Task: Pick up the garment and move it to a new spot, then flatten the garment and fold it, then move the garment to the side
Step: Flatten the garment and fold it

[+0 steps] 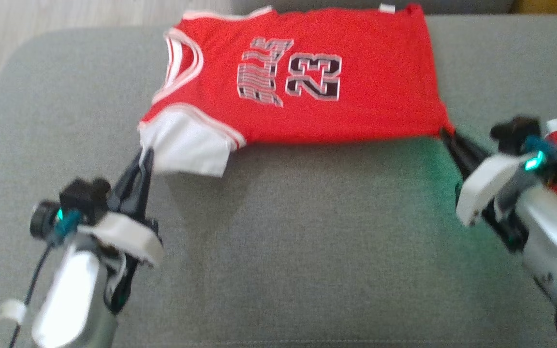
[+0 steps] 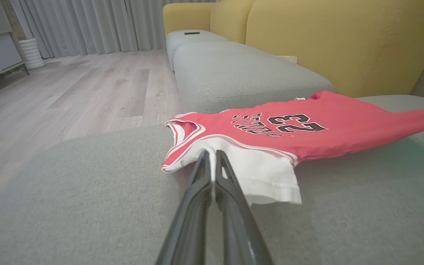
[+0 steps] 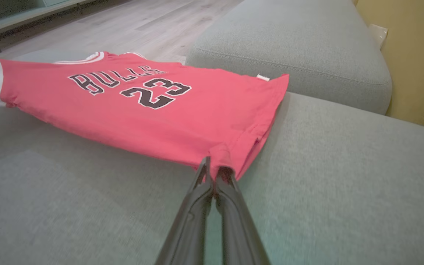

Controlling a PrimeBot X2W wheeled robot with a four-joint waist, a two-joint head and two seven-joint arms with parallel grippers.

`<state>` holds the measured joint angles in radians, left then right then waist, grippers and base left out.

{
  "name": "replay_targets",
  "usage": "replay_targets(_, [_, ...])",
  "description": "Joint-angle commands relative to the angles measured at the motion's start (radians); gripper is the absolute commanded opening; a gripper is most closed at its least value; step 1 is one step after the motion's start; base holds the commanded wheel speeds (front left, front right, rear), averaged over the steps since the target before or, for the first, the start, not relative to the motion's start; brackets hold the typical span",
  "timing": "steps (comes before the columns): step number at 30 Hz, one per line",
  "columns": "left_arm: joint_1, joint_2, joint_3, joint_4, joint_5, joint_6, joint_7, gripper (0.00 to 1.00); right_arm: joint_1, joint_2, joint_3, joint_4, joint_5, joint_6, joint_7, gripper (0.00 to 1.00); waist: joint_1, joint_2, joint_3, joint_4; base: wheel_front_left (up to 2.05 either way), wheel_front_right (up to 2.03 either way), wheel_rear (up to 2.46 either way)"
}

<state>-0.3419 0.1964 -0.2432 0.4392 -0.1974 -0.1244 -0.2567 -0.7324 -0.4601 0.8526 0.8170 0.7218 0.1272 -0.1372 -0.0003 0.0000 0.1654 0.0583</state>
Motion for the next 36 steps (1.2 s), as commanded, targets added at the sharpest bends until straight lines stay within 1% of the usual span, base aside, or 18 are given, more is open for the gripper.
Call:
replay_targets(1, [0.007, 0.034, 0.038, -0.050, 0.006, -0.004, -0.005, 0.00, 0.040, -0.032, 0.014, -0.040, 0.007, 0.003, -0.022, 0.00, 0.0003, 0.0000, -0.054, -0.005, 0.00, 0.00, 0.00])
replay_targets(7, [0.141, 0.067, 0.009, -0.115, 0.018, -0.005, -0.005, 0.00, 0.164, -0.069, 0.010, -0.112, 0.015, 0.003, -0.037, 0.00, 0.0003, 0.0000, -0.118, -0.011, 0.00, 0.00, 0.00])
replay_targets(12, [0.236, 0.090, 0.010, -0.169, 0.009, -0.004, -0.005, 0.00, 0.270, -0.098, -0.017, -0.184, 0.021, 0.003, -0.012, 0.00, 0.0003, 0.0000, -0.168, -0.015, 0.00, 0.00, 0.00])
replay_targets(17, [0.305, 0.103, 0.012, -0.233, -0.001, 0.007, 0.009, 0.00, 0.364, -0.135, -0.071, -0.274, 0.017, 0.003, 0.027, 0.00, 0.0003, 0.0000, -0.197, -0.014, 0.00, 0.00, 0.00])
replay_targets(18, [0.305, 0.103, 0.012, -0.233, -0.001, 0.007, 0.009, 0.00, 0.364, -0.135, -0.071, -0.274, 0.017, 0.003, 0.027, 0.00, 0.0003, 0.0000, -0.197, -0.014, 0.00, 0.00, 0.00])
replay_targets(22, [0.331, 0.110, 0.008, -0.279, -0.006, 0.011, 0.028, 0.00, 0.420, -0.149, -0.136, -0.341, -0.004, 0.003, 0.057, 0.00, 0.0003, 0.0000, -0.199, -0.010, 0.00, 0.00, 0.00])
replay_targets(26, [0.322, 0.118, -0.004, -0.303, 0.000, 0.011, 0.048, 0.00, 0.446, -0.143, -0.194, -0.395, -0.046, 0.003, 0.099, 0.00, 0.0003, 0.0000, -0.183, -0.010, 0.00, 0.00, 0.00])
replay_targets(30, [0.271, 0.136, -0.014, -0.308, 0.013, 0.009, 0.055, 0.00, 0.436, -0.137, -0.244, -0.443, -0.094, 0.003, 0.150, 0.00, 0.0003, 0.0000, -0.137, -0.012, 0.00, 0.00, 0.00])
replay_targets(33, [0.211, 0.155, -0.020, -0.295, 0.024, 0.006, 0.060, 0.00, 0.411, -0.137, -0.271, -0.466, -0.125, 0.003, 0.192, 0.00, 0.0003, 0.0000, -0.093, -0.013, 0.00, 0.00, 0.00])
replay_targets(34, [0.159, 0.168, -0.027, -0.276, 0.030, 0.004, 0.065, 0.00, 0.386, -0.133, -0.294, -0.474, -0.128, 0.003, 0.218, 0.00, 0.0003, 0.0000, -0.064, -0.010, 0.00, 0.00, 0.00])
replay_targets(36, [0.102, 0.181, -0.040, -0.249, 0.037, 0.001, 0.071, 0.00, 0.359, -0.132, -0.309, -0.476, -0.132, 0.003, 0.246, 0.00, 0.0003, 0.0000, -0.038, -0.008, 0.00, 0.00, 0.00])
